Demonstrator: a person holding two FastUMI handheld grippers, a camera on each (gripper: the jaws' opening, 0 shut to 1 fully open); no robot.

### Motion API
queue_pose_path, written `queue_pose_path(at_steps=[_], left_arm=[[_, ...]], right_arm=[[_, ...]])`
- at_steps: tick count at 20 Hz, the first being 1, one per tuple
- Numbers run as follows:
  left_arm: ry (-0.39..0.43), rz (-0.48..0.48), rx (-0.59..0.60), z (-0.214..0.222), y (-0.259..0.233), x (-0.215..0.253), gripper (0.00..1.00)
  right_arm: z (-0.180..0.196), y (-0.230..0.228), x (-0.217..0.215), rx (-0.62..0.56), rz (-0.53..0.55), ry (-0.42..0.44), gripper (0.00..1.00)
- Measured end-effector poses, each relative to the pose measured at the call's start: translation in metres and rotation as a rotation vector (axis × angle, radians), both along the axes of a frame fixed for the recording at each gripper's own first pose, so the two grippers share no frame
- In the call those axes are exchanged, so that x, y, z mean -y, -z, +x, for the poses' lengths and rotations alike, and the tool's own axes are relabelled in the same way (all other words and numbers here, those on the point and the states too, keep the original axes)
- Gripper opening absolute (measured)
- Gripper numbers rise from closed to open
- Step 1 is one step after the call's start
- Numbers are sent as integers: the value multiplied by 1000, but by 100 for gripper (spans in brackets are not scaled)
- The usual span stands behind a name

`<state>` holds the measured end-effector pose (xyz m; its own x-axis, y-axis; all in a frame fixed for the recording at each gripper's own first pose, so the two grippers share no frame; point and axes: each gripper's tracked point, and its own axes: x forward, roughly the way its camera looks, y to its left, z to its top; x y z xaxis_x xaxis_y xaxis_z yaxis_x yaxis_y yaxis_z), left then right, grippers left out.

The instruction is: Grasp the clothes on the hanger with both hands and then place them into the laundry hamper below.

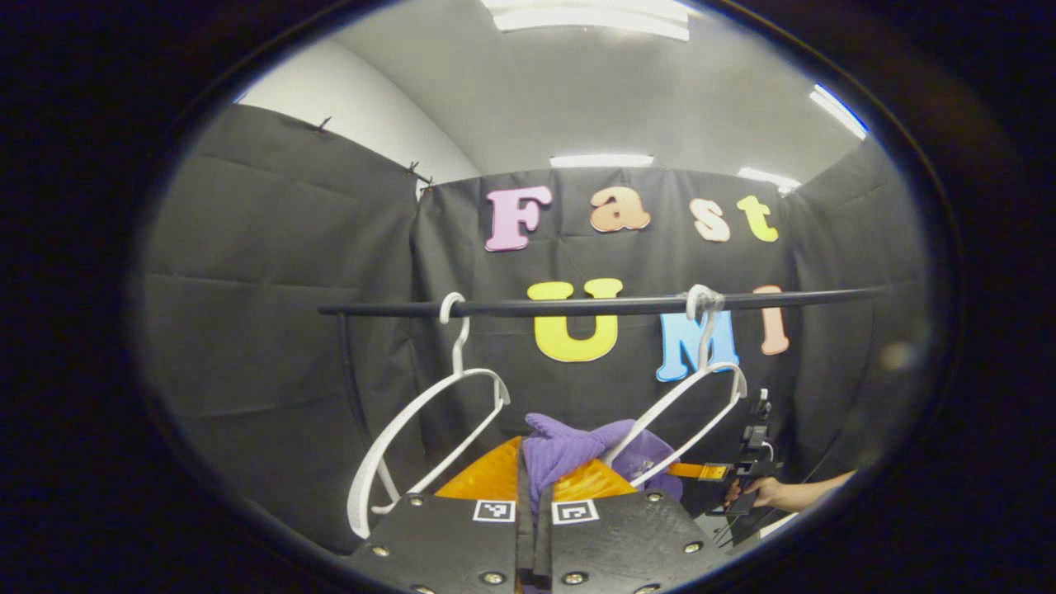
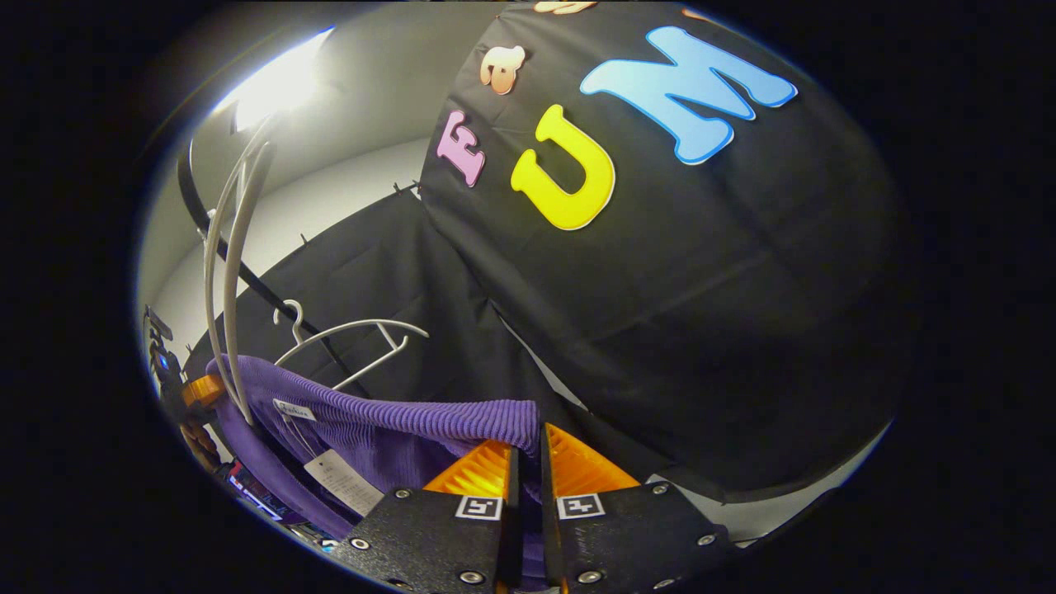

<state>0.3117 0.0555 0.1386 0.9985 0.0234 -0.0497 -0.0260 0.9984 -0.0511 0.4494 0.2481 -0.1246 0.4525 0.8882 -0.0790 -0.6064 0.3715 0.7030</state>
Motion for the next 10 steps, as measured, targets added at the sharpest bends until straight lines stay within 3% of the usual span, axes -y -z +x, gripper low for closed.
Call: queue_pose_path(at_steps=[6,10], left_arm=[[-65,-46,-5,-53,41,-35,1],[-40,-30,-40,-79,67,-33,1]], right_arm=[[4,-1,7,75,-95,23,10],[11,-15,19,112,-120,102,10]])
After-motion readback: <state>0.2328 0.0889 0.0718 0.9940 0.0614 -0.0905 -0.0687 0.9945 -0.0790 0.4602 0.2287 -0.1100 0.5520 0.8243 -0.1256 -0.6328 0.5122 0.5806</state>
